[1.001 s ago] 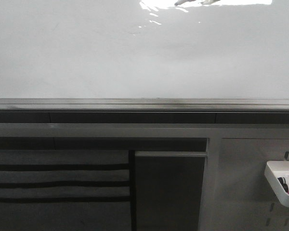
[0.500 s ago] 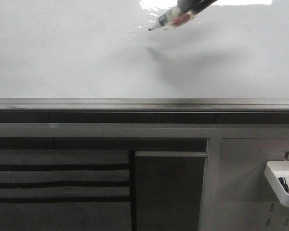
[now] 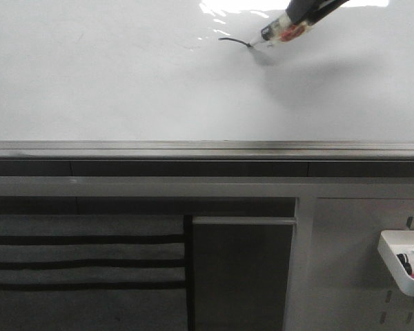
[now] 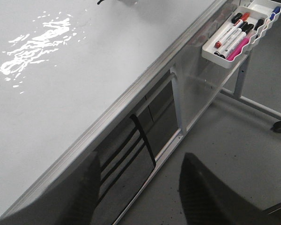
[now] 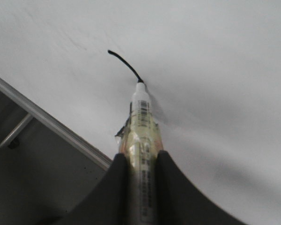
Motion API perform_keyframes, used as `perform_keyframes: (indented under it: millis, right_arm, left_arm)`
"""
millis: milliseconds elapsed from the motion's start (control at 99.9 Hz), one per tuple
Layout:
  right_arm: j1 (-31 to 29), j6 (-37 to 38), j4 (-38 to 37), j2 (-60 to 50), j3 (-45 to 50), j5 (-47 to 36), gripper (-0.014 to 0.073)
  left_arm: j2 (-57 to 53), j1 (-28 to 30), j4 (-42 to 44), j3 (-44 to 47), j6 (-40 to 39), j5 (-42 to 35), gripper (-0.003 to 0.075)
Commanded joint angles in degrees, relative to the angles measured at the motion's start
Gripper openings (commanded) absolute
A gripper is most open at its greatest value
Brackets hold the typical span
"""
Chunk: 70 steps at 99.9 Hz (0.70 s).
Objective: Write number 3 on whiteboard
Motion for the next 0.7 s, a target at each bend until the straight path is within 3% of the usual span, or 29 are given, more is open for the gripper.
perform_keyframes:
  millis: [0, 200, 460, 690]
  right_arm:
    - [0.4, 0.1, 0.3, -1.9, 0.4, -2.0, 0.0006]
    - [3.1, 0.4, 0.5, 0.9, 1.1, -9.2, 0.0006]
    - [-0.9, 2.7, -1.5, -4.0, 4.3, -2.0, 0.0006]
    - [4.4, 2.7, 0.2, -1.9, 9.3, -10.8, 0.0006]
  left_arm:
    - [-0.4, 0.1, -1.8, -1.6, -0.5, -3.7, 0.0358]
    - [-0.4, 0.1, -1.8, -1.6, -0.5, -3.8, 0.0358]
    - [-0.4, 0.1, -1.6, -1.6, -0.5, -3.8, 0.0358]
    - [-0.4, 0.1, -1.8, -1.6, -0.5, -3.8, 0.0358]
